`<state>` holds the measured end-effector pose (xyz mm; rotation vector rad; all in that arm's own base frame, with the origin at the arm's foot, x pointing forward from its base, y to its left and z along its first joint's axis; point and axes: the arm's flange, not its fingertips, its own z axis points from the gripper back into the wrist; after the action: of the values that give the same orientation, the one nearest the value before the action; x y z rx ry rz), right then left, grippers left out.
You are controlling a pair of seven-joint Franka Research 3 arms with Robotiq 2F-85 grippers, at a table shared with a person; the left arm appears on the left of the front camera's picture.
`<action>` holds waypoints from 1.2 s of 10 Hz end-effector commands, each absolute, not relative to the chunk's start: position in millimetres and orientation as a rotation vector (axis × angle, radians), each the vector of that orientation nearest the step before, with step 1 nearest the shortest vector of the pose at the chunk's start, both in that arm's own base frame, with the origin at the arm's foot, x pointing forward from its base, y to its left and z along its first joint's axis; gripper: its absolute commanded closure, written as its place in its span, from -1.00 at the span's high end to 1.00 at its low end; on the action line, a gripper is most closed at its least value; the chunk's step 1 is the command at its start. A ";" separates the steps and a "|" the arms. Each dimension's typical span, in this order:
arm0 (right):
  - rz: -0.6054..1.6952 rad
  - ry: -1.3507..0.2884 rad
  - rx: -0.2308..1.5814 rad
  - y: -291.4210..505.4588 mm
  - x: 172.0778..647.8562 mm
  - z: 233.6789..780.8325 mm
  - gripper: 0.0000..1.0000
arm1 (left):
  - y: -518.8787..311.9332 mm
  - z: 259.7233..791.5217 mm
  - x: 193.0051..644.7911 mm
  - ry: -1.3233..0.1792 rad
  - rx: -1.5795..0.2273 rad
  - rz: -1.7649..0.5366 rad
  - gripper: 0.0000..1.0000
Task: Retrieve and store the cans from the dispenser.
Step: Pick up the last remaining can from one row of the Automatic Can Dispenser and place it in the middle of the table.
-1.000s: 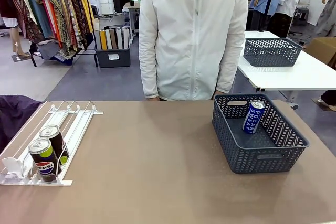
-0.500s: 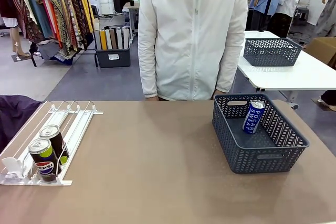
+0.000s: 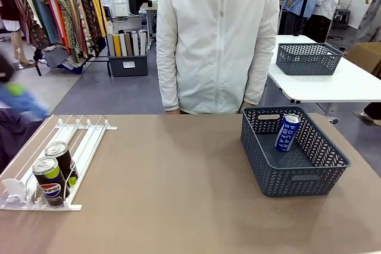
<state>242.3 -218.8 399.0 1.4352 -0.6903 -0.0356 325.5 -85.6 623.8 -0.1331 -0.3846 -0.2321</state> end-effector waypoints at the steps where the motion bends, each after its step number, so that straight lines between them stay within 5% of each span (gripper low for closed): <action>1: -0.031 -0.683 1.439 -219.6 241.4 403.1 1.00 | -184.1 623.8 391.5 -0.308 -0.053 -0.414 -1.00; 5: -0.031 -0.683 1.439 -219.6 241.4 403.1 1.00 | -380.3 502.3 409.1 -0.188 0.136 -0.648 -1.00; 8: -0.031 -0.683 1.439 -219.6 241.4 403.1 1.00 | -413.3 432.2 397.0 -0.138 0.113 -0.749 -1.00; 12: -0.031 -0.683 1.439 -219.6 241.4 403.1 1.00 | -412.2 412.5 415.4 -0.013 0.002 -0.766 -1.00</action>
<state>242.1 -219.0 399.0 1.4351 -0.6905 -0.0363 411.6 -415.5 399.7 0.0267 -0.0268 -0.7612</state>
